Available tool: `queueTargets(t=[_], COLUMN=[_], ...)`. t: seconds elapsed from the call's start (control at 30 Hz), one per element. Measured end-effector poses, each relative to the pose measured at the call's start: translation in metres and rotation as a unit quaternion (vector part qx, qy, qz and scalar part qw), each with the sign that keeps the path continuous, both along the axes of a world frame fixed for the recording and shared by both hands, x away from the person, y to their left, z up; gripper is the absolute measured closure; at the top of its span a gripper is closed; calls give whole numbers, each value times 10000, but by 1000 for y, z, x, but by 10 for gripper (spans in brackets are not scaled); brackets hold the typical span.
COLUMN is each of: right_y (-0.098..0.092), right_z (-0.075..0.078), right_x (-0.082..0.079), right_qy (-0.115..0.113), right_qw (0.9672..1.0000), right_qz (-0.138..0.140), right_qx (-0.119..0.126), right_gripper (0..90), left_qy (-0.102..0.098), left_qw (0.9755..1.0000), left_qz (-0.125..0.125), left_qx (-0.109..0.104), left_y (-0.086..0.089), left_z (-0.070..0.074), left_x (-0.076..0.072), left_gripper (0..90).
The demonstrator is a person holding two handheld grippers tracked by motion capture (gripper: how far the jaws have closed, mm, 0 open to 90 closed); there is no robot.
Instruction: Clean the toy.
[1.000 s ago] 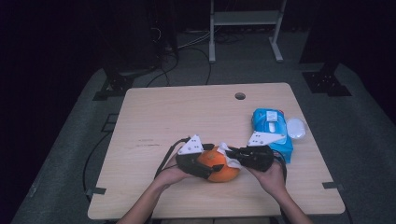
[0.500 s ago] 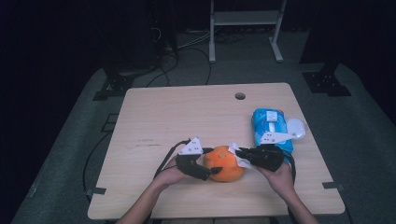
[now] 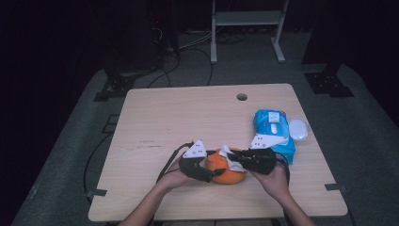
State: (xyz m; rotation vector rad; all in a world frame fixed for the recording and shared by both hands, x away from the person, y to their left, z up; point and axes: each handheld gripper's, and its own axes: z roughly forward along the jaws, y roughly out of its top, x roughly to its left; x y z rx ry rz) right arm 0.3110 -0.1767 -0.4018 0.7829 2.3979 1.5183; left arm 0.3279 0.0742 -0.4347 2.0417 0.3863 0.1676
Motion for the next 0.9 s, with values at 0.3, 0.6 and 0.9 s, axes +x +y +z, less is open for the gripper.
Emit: queueTargets(t=[0.3, 0.6, 0.9], right_y=[-29, 20, 22], right_z=[-4, 11, 5], right_x=[-2, -12, -4], right_qy=[109, -274, -290], right_qw=[9993, 9992, 9989], right_qz=[-364, 255, 103], right_qx=[65, -154, -362], right_gripper=[824, 825, 827], left_qy=[75, 57, 82], left_qw=[9999, 9999, 9998], left_qz=[83, 119, 118], left_qx=[-99, -107, -137], left_y=[-1, -5, -3], left_z=[-1, -1, -2], left_x=[2, 0, 0], left_gripper=[284, 284, 287])
